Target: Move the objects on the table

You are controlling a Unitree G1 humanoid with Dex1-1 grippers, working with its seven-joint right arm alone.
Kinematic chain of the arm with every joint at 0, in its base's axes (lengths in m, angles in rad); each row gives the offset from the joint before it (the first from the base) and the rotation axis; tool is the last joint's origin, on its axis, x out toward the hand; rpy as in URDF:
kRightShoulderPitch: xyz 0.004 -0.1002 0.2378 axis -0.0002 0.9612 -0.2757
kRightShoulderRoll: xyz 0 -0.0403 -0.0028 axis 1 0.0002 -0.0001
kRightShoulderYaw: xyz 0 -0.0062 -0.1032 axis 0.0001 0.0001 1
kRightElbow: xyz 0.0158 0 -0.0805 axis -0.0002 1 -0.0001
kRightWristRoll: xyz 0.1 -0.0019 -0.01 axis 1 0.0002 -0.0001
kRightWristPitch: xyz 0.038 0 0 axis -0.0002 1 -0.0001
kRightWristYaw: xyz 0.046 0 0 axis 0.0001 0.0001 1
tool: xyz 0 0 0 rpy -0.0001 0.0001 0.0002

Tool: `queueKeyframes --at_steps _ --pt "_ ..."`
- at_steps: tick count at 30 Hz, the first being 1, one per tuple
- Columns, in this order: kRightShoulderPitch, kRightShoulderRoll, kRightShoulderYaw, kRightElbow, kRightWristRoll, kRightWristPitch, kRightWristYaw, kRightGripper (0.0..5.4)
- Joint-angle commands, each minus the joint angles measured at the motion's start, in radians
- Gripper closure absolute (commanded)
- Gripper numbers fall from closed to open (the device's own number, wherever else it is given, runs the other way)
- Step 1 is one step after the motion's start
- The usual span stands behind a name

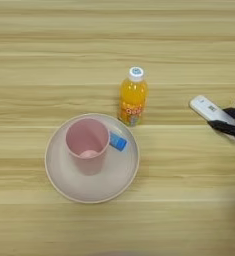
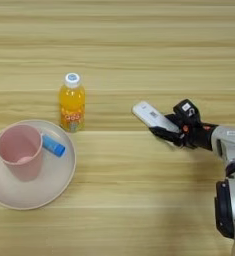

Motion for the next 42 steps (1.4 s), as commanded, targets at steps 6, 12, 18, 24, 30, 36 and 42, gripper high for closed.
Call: queueKeyframes --at_steps 6,12,18,24,30,36,42 --pt "-0.094 -0.044 -0.031 -0.047 0.028 -0.016 -0.028 2.50" --pt "-0.120 -0.047 -0.065 -0.059 0.056 -0.036 -0.030 2.50" --pt "-0.157 -0.038 -0.091 -0.096 0.090 -0.075 -0.017 2.50" --pt "-0.165 -0.007 -0.094 -0.199 0.129 -0.126 0.052 2.50" --pt "-0.121 0.035 -0.084 -0.416 0.185 -0.136 0.109 2.50" --pt "0.022 0.077 -0.052 -0.858 0.293 -0.024 0.155 2.50" --pt "0.181 0.066 -0.025 -1.237 0.395 0.113 0.211 2.50"
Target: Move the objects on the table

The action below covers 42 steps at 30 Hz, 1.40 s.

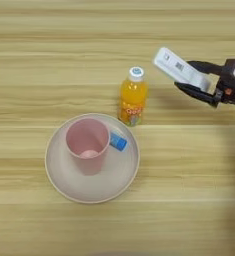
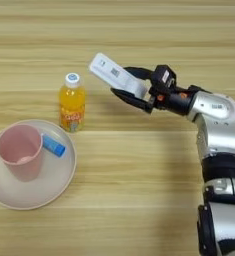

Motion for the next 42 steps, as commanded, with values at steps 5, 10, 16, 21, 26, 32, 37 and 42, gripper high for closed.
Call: queueKeyframes --at_steps 5,10,16,21,26,32,37,42 --pt "0.068 -0.116 -0.021 -0.510 0.153 0.167 0.031 2.50" --pt "0.128 -0.166 0.004 -0.549 0.150 0.194 0.064 2.50" --pt "0.159 -0.198 0.050 -0.496 0.088 0.178 0.086 2.50" --pt "0.176 -0.207 0.098 -0.409 0.022 0.153 0.100 2.50" --pt "0.175 -0.200 0.140 -0.335 -0.017 0.133 0.103 2.50" --pt "0.162 -0.188 0.176 -0.248 -0.049 0.111 0.106 2.50" --pt "0.150 -0.176 0.204 -0.203 -0.060 0.107 0.112 2.50" --pt "0.131 -0.161 0.222 -0.137 -0.077 0.097 0.111 2.50"
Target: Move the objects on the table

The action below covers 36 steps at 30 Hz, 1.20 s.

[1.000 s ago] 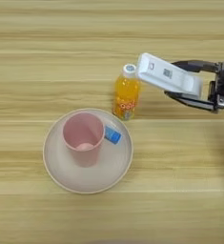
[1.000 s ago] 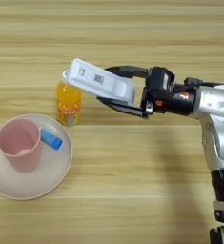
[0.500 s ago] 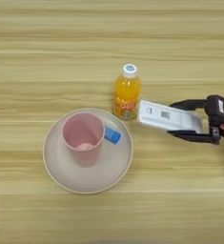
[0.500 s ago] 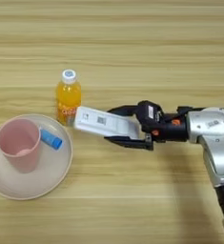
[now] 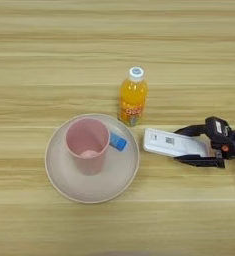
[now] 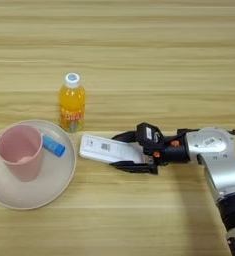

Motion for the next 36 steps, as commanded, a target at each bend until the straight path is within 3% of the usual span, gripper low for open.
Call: queueKeyframes --at_steps 1,20,36 --pt "-0.088 -0.020 -0.011 0.023 -0.007 -0.025 -0.034 2.50" --pt "-0.116 0.022 0.031 0.165 -0.067 -0.070 -0.046 2.50" --pt "-0.122 0.030 0.016 0.132 -0.048 -0.064 -0.056 0.65"
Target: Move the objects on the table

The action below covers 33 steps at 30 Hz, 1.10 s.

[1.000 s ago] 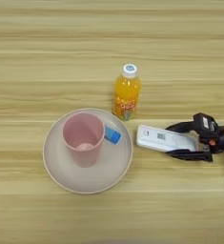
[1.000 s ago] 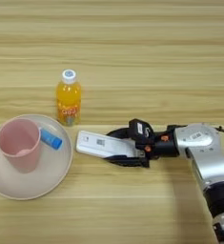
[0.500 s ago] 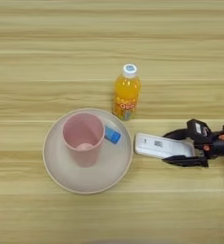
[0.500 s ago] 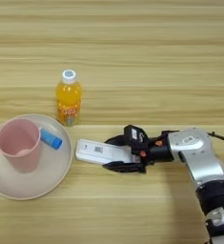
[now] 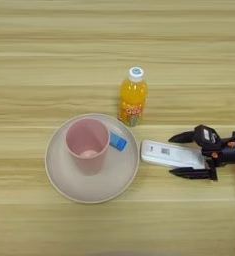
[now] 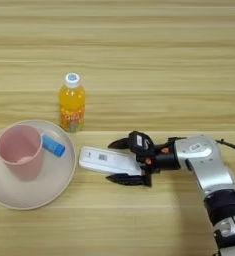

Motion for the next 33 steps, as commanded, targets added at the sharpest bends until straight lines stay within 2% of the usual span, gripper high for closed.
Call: queueKeyframes --at_steps 1,6,11,18,24,26,30,33 --pt "-0.069 -0.024 -0.036 -0.065 0.032 -0.009 -0.033 0.59" --pt "-0.088 -0.010 -0.071 -0.087 0.068 0.003 -0.058 0.05" --pt "-0.113 0.000 -0.113 -0.119 0.125 0.035 -0.066 0.05" --pt "-0.144 0.018 -0.149 -0.123 0.159 0.053 -0.102 0.05" --pt "-0.176 0.069 -0.170 -0.127 0.187 0.071 -0.157 0.05" --pt "-0.191 0.098 -0.183 -0.131 0.214 0.097 -0.177 0.05" --pt "-0.229 0.163 -0.196 -0.102 0.226 0.103 -0.241 0.05" --pt "-0.232 0.190 -0.190 -0.112 0.228 0.105 -0.255 0.05"
